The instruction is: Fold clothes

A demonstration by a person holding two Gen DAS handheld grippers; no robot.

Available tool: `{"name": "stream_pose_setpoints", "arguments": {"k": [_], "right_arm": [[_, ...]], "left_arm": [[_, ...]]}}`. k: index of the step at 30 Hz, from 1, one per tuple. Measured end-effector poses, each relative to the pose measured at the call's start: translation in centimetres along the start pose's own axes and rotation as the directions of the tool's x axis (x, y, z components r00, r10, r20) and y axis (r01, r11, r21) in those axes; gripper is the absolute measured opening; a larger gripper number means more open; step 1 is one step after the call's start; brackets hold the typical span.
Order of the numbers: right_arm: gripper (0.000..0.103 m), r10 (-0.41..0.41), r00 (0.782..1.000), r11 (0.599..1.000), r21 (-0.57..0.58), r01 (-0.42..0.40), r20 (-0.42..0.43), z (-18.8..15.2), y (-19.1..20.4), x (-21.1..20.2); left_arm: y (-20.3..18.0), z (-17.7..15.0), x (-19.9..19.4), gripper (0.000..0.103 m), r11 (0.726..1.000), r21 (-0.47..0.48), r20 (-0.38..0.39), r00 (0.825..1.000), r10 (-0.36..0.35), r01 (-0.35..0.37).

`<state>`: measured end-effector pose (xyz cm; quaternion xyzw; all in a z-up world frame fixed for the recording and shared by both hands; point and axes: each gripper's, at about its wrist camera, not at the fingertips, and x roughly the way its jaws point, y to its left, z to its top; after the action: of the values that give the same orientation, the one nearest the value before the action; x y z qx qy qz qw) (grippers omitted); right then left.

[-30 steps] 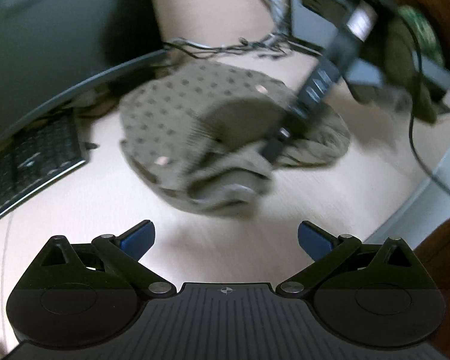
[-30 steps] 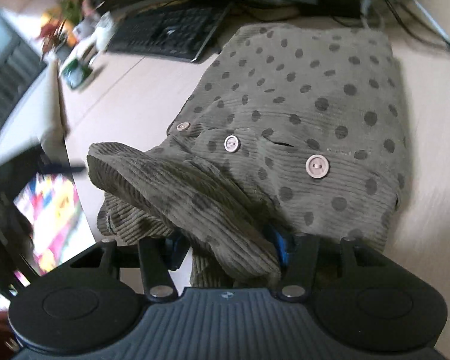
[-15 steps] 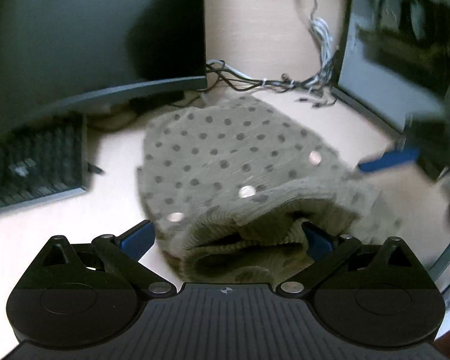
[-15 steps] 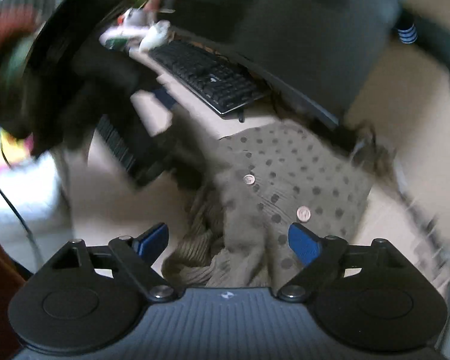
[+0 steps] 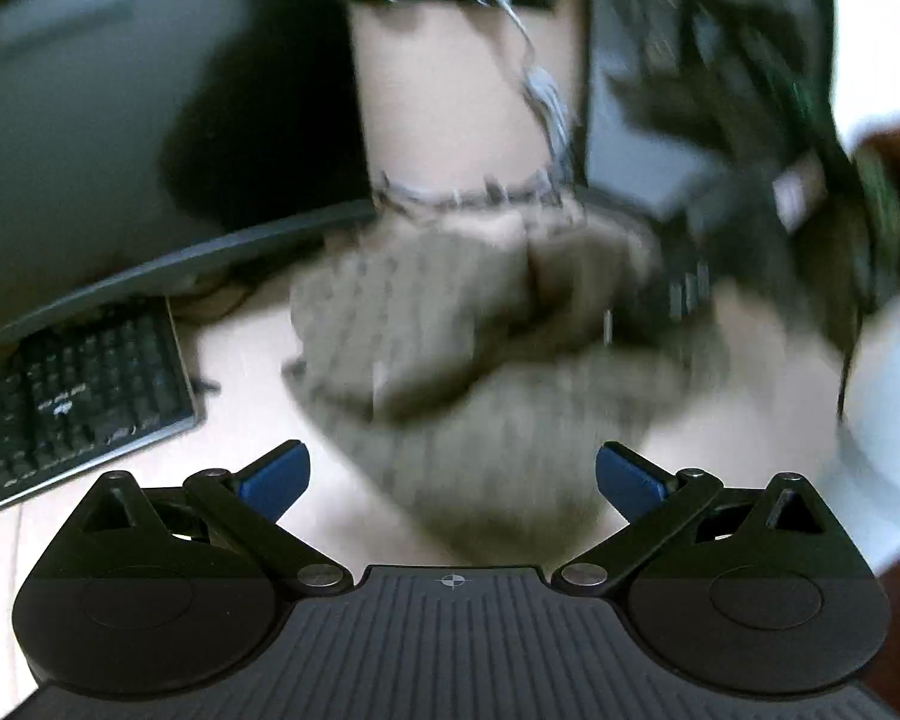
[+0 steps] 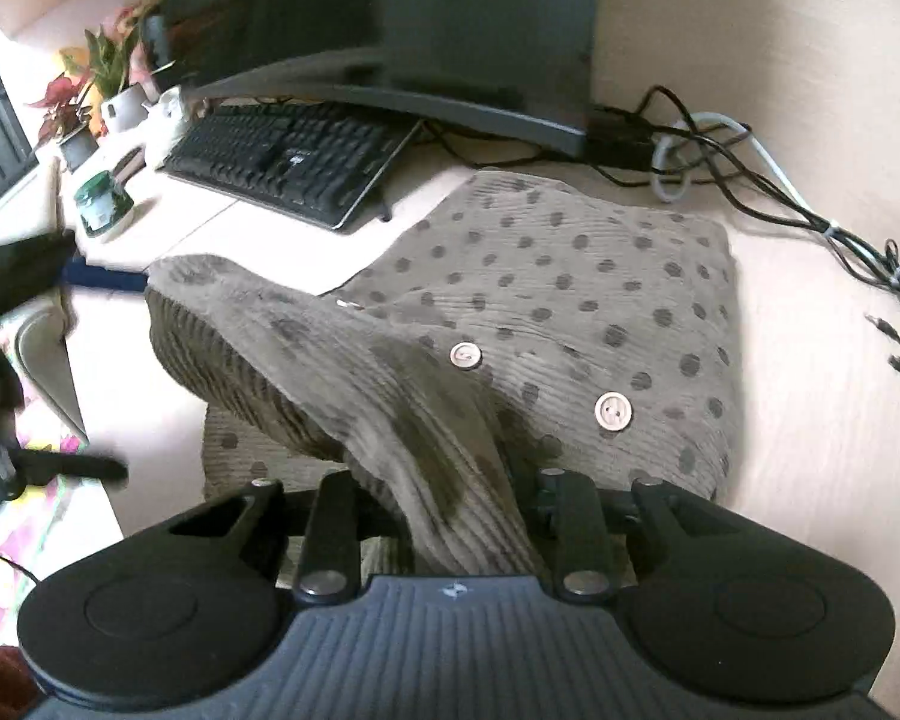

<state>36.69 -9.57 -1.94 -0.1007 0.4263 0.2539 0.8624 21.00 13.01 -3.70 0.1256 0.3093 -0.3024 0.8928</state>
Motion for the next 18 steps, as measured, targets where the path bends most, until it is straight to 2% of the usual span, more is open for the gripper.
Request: {"name": "stream_pose_setpoints", "arguments": {"k": [2,4,6,8,10,12,15,16,17,18], "right_arm": [[0.027,-0.062,0.998,0.979,-0.197,0.059,-0.009,-1.2,2.3,0.1],[0.034,-0.102,0.995,0.918,-0.386,0.091,-0.008,-3.3,4.8,0.5],[0.055,-0.121,0.992,0.855,-0.505,0.113,0.017,-5.2,6.6,0.7],[0.067,-0.116,0.993,0.831,-0.544,0.114,0.031,-6.0,7.4,0.5],[0.071,-0.105,0.994,0.819,-0.565,0.104,0.032,-6.4,7.9,0.3],[0.079,-0.097,0.995,0.790,-0.607,0.086,0.015,-7.1,8.0,0.0],[0.077,-0.158,0.986,0.697,-0.701,0.149,0.053,-8.6,8.5,0.7],[0.076,-0.170,0.982,0.681,-0.711,0.174,0.078,-8.9,8.6,1.0],[0.065,-0.182,0.979,0.687,-0.701,0.191,0.088,-8.8,8.5,1.2],[0.050,-0.183,0.980,0.738,-0.649,0.187,0.074,-8.2,7.9,1.4]], "left_arm": [[0.0,-1.1,0.0,0.103,1.000,-0.004,-0.026,0.999,-0.019,0.019],[0.7,-1.7,0.2,0.103,0.998,-0.060,-0.034,0.999,-0.022,0.020],[1.7,-2.1,0.4,0.103,0.993,-0.121,-0.041,0.999,0.000,-0.005],[3.0,-2.3,0.6,0.103,0.981,-0.194,-0.049,0.999,0.005,-0.015],[4.0,-2.4,0.7,0.103,0.971,-0.240,-0.057,0.998,0.005,-0.018],[4.6,-2.4,0.7,0.103,0.964,-0.267,-0.063,0.998,0.007,-0.023],[4.0,-2.3,1.0,0.103,0.972,-0.236,-0.071,0.997,0.004,-0.021],[3.6,-2.3,1.1,0.103,0.976,-0.218,-0.074,0.997,-0.003,-0.013],[3.0,-2.2,1.3,0.103,0.981,-0.195,-0.078,0.997,-0.012,-0.003],[2.4,-2.1,1.5,0.103,0.985,-0.171,-0.083,0.996,-0.019,0.005]]}}
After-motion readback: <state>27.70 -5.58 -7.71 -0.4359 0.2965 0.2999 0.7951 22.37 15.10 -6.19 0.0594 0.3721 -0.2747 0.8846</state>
